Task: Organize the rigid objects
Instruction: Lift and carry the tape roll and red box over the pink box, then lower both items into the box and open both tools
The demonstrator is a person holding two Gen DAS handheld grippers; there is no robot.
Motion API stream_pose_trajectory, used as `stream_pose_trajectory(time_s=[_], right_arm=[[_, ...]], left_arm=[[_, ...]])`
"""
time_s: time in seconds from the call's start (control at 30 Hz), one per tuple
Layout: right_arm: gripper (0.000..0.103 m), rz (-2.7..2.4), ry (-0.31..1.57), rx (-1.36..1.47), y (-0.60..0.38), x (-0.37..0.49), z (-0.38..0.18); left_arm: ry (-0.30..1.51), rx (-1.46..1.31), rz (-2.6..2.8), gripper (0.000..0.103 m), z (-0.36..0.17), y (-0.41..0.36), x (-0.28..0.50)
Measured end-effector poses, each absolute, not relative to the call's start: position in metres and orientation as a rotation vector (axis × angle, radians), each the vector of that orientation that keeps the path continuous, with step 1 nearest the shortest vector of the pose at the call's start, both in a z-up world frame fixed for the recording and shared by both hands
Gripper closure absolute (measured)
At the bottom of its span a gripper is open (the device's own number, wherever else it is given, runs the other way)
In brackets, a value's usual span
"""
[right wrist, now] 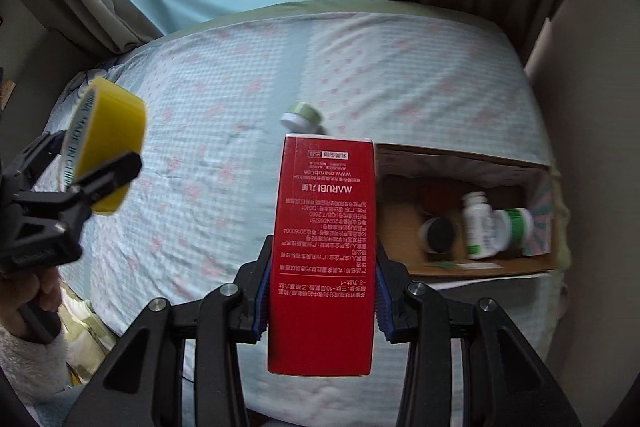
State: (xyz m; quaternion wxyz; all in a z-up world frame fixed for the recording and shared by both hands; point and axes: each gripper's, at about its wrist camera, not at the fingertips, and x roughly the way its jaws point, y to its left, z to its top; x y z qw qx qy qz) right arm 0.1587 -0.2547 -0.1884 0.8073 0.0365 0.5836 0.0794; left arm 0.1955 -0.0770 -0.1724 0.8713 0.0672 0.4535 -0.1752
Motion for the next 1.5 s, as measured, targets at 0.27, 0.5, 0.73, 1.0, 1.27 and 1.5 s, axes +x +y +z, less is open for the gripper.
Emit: stream_pose_trajectory(time_s=[0.27,0.5,0.73,1.0,1.27,1.5], right_arm=[[0.065,0.145,1.25,0.007,-0.354,0.158,-0.19],[0.065,0.168,1.307,-0.008,-0.425,0.186,-0.225],[0.065,0.19,1.391,0.034,-0.472,0.226,-0.281],[0.064,0.14,1.509,0.311,-0.517,0.253,-0.341],[0.064,0.177,1.497,0.269,-0.501,0.259,-0.363],[0.065,0.303,1.475,0.254,-0.467,0.259,-0.38]], left_arm=[[0.984,0.15,-0.394,0.006,-0.187,-0.182,0.19],[1.088,0.16,-0.38,0.006,-0.232,-0.252,0.203],[1.231,0.164,-0.328,0.006,-0.292,-0.297,0.226],[1.375,0.191,-0.278,0.006,-0.366,-0.32,0.257],[1.462,0.248,-0.255,0.006,-0.414,-0.328,0.261],[1.475,0.288,-0.26,0.006,-0.43,-0.333,0.259]])
